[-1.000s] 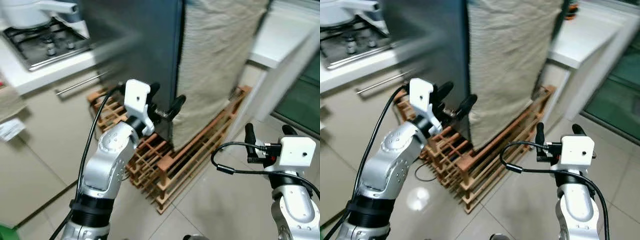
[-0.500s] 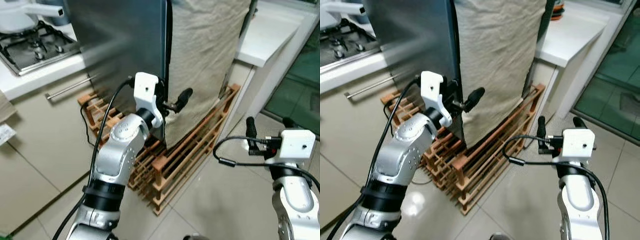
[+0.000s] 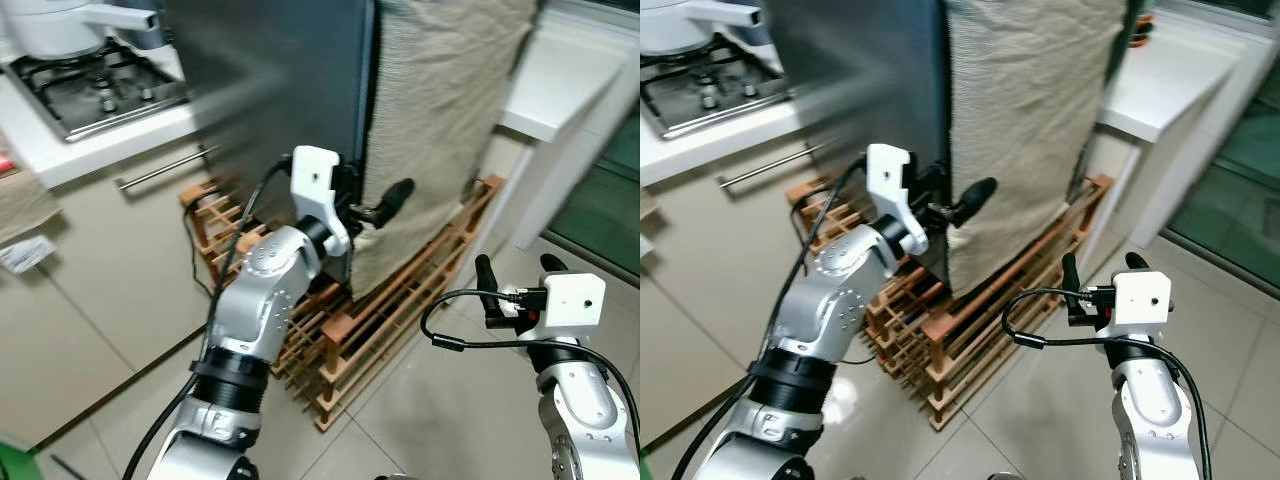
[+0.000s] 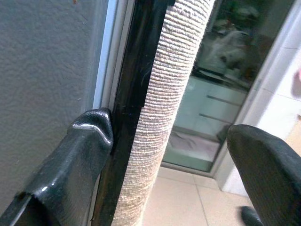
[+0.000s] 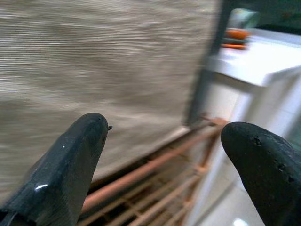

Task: Restocking fridge

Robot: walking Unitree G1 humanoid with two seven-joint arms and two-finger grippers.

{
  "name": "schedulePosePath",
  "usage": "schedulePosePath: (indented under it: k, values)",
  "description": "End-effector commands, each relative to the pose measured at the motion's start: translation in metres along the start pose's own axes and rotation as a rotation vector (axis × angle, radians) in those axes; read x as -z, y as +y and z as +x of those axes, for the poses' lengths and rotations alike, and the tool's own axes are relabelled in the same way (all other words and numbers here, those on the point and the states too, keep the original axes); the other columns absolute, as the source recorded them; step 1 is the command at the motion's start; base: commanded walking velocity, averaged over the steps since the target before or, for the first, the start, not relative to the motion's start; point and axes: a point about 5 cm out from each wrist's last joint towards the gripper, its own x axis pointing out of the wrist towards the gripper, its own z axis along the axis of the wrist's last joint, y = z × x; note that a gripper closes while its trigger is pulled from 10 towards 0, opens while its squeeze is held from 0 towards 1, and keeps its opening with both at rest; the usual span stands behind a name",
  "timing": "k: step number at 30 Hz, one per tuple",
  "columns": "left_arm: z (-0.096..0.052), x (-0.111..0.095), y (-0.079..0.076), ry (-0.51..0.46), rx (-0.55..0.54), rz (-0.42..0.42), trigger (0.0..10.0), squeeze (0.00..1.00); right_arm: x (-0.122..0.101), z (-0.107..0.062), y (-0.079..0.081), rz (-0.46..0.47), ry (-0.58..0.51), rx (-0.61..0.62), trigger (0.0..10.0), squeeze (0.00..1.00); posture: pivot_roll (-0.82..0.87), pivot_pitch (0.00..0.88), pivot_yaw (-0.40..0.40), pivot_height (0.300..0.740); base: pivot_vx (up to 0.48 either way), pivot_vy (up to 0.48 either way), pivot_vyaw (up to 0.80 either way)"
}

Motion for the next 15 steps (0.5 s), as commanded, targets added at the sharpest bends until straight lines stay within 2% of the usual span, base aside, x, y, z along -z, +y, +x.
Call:
schedulePosePath:
  k: [1,5,7,12,15]
  values:
    - [0.020,0.001,-0.039,0.020,0.226,0.000,10.0,0.00,0.002,0.002,0.004,0.018,0.013,-0.037,10.0,0.00,-0.18,0.000,0.039,0.740,0.000,0.000,0.00]
    - [0.032,-0.003,-0.052,0.007,0.305,-0.018,10.0,0.00,0.008,0.003,0.005,0.028,0.045,-0.066,10.0,0.00,-0.18,0.000,0.039,0.740,0.000,0.000,0.00]
    - [0.038,-0.004,-0.059,-0.002,0.335,-0.075,10.0,0.00,0.008,0.003,0.003,0.032,0.043,-0.061,10.0,0.00,-0.19,0.000,0.038,0.740,0.000,0.000,0.00]
    - [0.047,-0.004,-0.073,-0.014,0.382,-0.137,10.0,0.00,0.007,0.004,0.004,0.038,0.047,-0.082,10.0,0.00,-0.20,0.000,0.042,0.740,0.000,0.000,0.00]
    - [0.050,-0.002,-0.079,-0.012,0.405,-0.158,10.0,0.00,0.018,-0.003,0.004,0.054,0.114,-0.102,10.0,0.00,-0.21,0.000,0.041,0.740,0.000,0.000,0.00]
